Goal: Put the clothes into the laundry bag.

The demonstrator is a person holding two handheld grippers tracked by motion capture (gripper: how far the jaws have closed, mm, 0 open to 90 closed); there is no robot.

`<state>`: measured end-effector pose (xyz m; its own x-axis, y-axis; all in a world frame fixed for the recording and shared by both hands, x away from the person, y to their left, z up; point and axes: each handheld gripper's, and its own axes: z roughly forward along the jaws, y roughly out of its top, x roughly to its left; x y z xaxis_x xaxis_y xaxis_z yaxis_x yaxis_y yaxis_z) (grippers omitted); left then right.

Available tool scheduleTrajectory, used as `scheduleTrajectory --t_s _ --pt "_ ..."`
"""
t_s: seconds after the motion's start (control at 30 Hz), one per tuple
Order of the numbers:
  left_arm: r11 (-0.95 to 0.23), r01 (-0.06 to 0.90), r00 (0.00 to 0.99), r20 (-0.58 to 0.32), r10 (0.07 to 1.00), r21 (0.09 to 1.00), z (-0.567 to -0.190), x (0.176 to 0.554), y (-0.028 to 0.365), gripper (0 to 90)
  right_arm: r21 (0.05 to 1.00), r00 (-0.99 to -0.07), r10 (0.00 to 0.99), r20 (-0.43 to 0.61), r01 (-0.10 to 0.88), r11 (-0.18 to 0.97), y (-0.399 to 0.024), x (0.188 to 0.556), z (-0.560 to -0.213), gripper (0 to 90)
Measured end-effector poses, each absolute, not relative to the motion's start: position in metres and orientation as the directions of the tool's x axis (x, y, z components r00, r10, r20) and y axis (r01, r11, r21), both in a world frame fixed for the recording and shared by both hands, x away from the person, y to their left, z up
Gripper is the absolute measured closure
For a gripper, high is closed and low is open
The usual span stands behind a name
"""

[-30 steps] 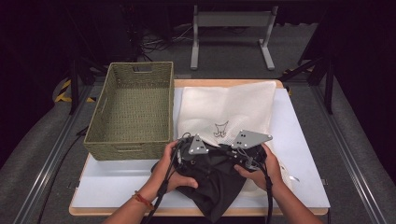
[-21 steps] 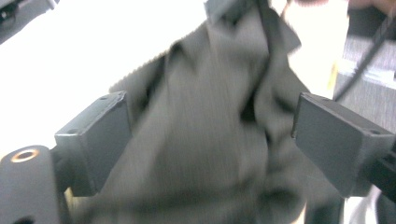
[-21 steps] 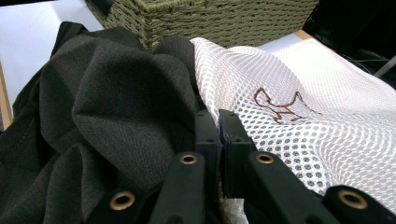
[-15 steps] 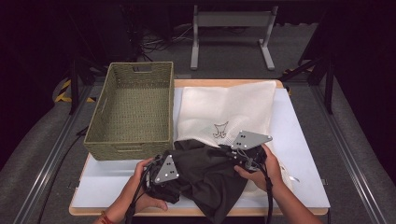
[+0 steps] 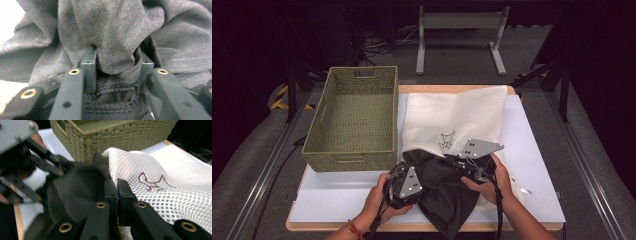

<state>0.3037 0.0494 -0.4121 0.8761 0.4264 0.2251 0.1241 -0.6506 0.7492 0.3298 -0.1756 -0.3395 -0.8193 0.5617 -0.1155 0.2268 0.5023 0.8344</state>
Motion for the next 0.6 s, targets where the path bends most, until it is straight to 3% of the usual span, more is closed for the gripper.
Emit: scheduleTrajectory --t_s 0.33,0.47,0.57,0.6 --pt "-0.576 0.156 0.807 0.233 0.542 0.802 -0.409 0.333 0.018 69.0 0.858 -0.846 0.529 -0.071 0.218 0.465 -0.173 0.324 -0.330 87.7" --pt "-0.528 0.175 0.785 0.206 0.585 0.831 -0.407 0.344 0.017 69.4 0.846 -0.847 0.528 -0.067 0.232 0.481 -0.174 0.324 -0.334 87.7" --pt "-0.440 0.230 0.785 0.102 0.612 0.868 -0.402 0.354 0.025 69.7 0.836 -0.843 0.533 -0.068 0.244 0.492 -0.176 0.325 -0.337 87.7" --pt "-0.448 0.219 0.779 0.121 0.615 0.867 -0.400 0.356 0.024 69.8 0.834 -0.843 0.534 -0.072 0.242 0.496 -0.177 0.325 -0.338 87.7"
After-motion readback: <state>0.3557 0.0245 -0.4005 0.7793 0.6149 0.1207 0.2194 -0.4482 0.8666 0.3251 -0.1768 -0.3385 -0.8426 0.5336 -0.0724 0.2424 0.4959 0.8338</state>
